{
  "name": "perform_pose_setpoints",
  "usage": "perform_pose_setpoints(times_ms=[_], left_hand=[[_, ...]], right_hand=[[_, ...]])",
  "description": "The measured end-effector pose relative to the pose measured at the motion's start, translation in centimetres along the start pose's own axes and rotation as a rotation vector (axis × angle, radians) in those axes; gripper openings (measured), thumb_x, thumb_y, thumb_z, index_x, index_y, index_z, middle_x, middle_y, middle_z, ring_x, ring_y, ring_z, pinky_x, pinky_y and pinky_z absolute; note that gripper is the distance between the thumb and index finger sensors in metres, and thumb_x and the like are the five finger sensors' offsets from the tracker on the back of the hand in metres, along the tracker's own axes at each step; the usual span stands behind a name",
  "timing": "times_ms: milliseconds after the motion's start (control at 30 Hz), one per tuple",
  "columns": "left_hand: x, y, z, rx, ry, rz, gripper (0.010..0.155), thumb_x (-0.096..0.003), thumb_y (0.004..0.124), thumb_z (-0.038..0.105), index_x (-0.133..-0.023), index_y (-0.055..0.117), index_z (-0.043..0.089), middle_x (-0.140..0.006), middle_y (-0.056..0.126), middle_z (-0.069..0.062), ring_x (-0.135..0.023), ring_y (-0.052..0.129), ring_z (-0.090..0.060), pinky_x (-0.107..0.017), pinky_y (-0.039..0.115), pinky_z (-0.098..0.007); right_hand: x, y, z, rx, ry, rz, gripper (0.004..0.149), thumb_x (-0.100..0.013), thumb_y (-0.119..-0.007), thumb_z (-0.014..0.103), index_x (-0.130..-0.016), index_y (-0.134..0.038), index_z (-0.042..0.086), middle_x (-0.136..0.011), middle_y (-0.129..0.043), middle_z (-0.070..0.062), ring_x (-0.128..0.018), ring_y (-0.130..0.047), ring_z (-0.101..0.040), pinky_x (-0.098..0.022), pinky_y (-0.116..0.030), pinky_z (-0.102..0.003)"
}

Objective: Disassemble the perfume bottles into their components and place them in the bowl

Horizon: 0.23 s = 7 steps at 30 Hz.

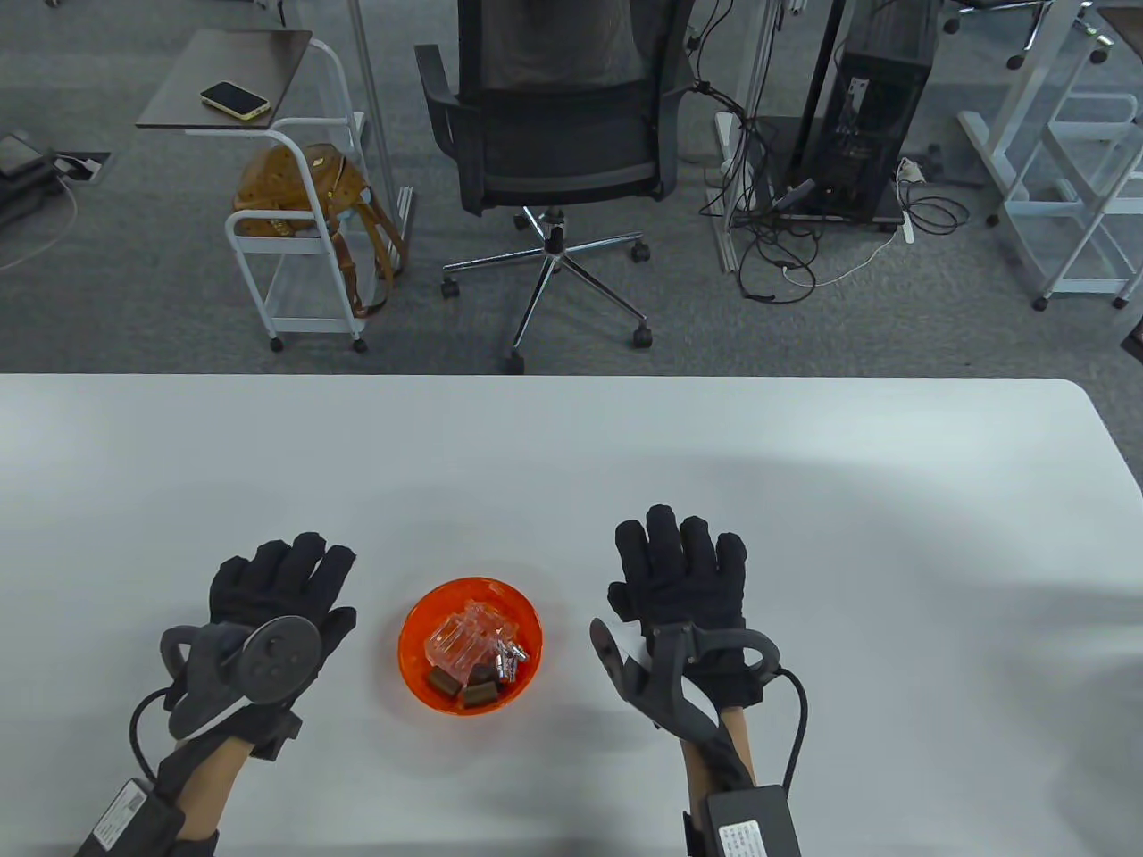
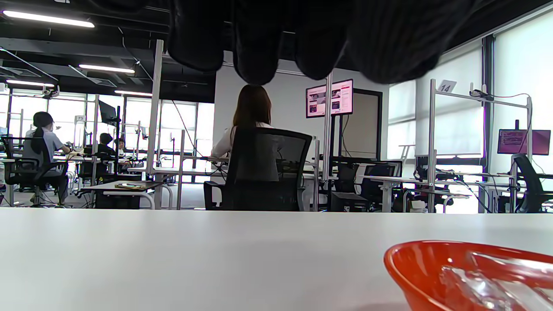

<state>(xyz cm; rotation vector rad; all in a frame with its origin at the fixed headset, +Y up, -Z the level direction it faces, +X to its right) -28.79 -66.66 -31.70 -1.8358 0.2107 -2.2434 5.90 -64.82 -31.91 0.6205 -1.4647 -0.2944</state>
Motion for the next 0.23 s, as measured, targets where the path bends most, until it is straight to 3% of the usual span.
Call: perform_pose_setpoints(times_ms=[233], left_hand=[[0.05,0.25,0.03,0.01,0.0,-0.029,0.066,-0.0432,0.077,0.051,-0.106,0.072,0.031,-0.116,0.072,-0.009,-0.105,0.071,-0.043,-0.075,0.047,-0.069]], right_hand=[[0.27,-0.43,0.71,0.002,0.03,0.028,0.069,-0.034,-0.074,0.057,-0.097,-0.059,0.035,-0.108,-0.06,0.003,-0.097,-0.078,-0.027,-0.073,-0.056,-0.064]])
Point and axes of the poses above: the tracker on the back of each hand, its own z axis roughly to the thumb side, its own x axis roughly from the fingertips to the wrist, y = z × x, the point moved 3 cm from there along -x, roughly from the wrist to the fingertips
